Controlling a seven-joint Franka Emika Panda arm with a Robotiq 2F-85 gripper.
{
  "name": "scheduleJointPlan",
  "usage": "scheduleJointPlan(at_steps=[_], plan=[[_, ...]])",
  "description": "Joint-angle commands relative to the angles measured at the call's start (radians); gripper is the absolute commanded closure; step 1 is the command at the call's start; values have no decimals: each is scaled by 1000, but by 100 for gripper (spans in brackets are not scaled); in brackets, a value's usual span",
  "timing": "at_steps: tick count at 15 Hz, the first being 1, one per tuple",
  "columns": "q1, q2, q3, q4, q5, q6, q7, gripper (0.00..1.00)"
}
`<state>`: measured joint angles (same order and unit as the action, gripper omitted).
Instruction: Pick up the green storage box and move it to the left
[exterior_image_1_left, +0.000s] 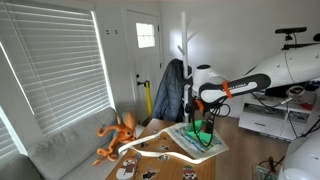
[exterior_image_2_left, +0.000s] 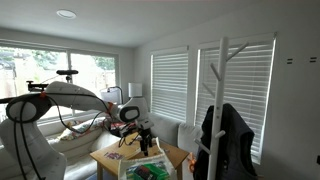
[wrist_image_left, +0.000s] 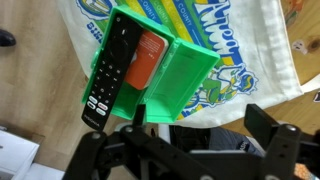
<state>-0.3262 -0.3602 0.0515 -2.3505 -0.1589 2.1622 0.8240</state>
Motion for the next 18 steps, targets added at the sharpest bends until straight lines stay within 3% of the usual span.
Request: scheduleJointPlan(at_steps=[1, 3, 11, 18], plan=[[33, 1, -30, 3, -13, -4, 9, 0], [18, 34, -43, 24, -17, -20, 36, 0], [58, 204, -150, 138, 99, -30, -110, 0], [78, 301, -179, 245, 101, -249, -95, 0]])
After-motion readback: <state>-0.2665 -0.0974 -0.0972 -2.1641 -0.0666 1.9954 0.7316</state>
